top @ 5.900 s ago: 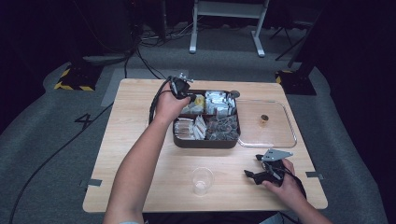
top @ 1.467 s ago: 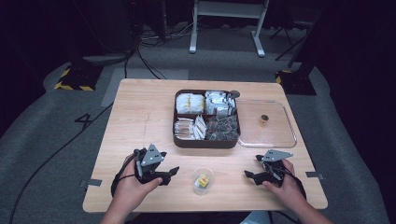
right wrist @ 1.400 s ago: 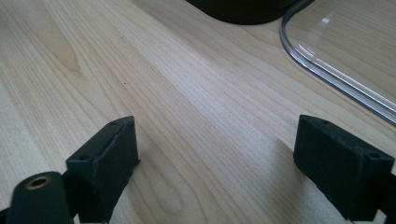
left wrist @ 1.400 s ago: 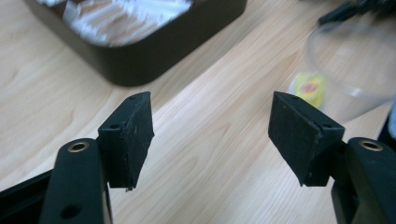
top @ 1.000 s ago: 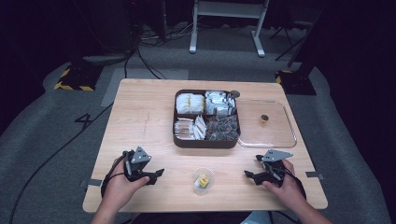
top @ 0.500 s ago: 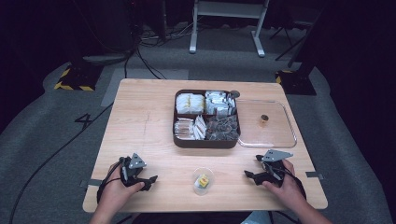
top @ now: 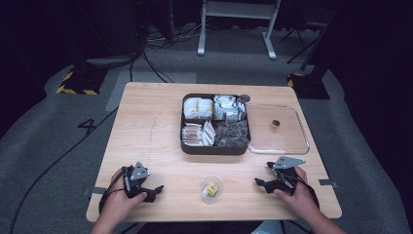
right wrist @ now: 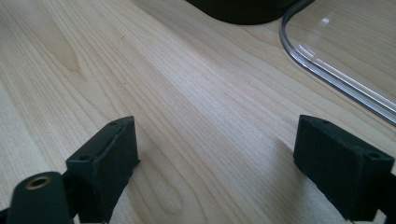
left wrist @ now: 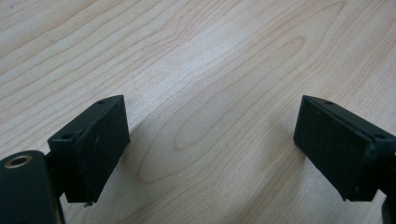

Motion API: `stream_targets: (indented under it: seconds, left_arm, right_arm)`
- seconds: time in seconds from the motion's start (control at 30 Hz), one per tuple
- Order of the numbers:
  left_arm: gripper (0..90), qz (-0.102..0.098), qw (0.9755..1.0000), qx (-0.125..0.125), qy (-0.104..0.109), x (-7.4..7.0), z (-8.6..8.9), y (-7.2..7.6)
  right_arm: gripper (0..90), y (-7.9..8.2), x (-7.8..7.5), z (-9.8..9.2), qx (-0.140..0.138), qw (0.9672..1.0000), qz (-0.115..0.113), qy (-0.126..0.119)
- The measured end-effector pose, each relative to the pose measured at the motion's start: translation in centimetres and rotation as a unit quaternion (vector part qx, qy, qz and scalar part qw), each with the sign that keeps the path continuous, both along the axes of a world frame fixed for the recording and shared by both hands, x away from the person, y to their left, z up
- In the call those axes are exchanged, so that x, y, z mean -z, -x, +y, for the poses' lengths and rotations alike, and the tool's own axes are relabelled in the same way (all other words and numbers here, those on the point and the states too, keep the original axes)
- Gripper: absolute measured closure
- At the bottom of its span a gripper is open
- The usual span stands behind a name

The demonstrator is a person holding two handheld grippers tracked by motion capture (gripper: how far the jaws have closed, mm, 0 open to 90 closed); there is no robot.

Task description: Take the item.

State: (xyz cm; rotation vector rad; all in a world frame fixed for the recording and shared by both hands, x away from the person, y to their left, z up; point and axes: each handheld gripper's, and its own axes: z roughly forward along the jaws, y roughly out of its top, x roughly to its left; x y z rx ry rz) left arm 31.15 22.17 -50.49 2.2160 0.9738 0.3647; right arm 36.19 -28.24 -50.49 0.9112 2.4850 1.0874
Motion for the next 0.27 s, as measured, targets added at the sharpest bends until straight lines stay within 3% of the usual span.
stream_targets:
  seconds: [0.27]
  left_arm:
    - [10.6,-0.001,0.9999,-0.011,-0.002,-0.01,-0.04,0.01]
  right_arm:
    - [13.8,0.00,0.00,0.00,0.000,1.0000,0.000,0.000]
